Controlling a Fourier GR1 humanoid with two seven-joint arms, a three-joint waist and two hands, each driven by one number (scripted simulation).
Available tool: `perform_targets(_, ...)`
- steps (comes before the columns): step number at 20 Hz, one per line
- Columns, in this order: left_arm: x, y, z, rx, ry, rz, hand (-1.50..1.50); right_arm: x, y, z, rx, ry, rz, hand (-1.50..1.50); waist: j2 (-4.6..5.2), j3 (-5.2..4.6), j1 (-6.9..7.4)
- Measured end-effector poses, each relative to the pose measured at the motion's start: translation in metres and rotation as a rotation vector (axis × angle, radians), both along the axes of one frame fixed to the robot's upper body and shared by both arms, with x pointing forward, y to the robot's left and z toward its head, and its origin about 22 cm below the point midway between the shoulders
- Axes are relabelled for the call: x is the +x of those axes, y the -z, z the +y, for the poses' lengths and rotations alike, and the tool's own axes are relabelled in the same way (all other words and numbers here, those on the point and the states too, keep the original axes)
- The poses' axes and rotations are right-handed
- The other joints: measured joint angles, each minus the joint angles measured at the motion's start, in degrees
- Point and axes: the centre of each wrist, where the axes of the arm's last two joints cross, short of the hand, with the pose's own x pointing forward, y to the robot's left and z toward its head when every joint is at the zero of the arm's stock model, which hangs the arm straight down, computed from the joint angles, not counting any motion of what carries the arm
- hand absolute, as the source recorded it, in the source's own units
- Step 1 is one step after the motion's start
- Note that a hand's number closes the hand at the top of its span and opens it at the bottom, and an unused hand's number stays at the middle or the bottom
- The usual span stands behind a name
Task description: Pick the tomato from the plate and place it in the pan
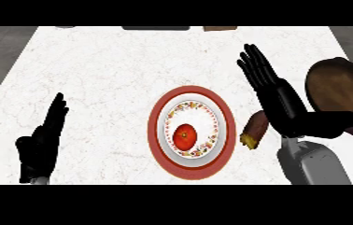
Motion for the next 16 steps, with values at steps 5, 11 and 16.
perform_targets(5, 0.021, -0.021, -0.009, -0.016, 0.077, -0.102, 0.0, 0.003, 0.012, 0.04, -0.097, -0.415, 0.024, 1.5, 1.09, -0.3, 2.34)
perform_targets(11, 0.046, -0.038, -0.022, -0.08, 0.155, -0.171, 0.0, 0.022, 0.022, 0.046, -0.244, -0.72, -0.112, -1.5, 1.69, -0.34, 2.13)
perform_targets(16, 0.061, -0.046, -0.02, -0.1, 0.165, -0.179, 0.0, 0.058, 0.012, 0.001, -0.314, -0.693, -0.307, -1.5, 1.43, -0.32, 1.24)
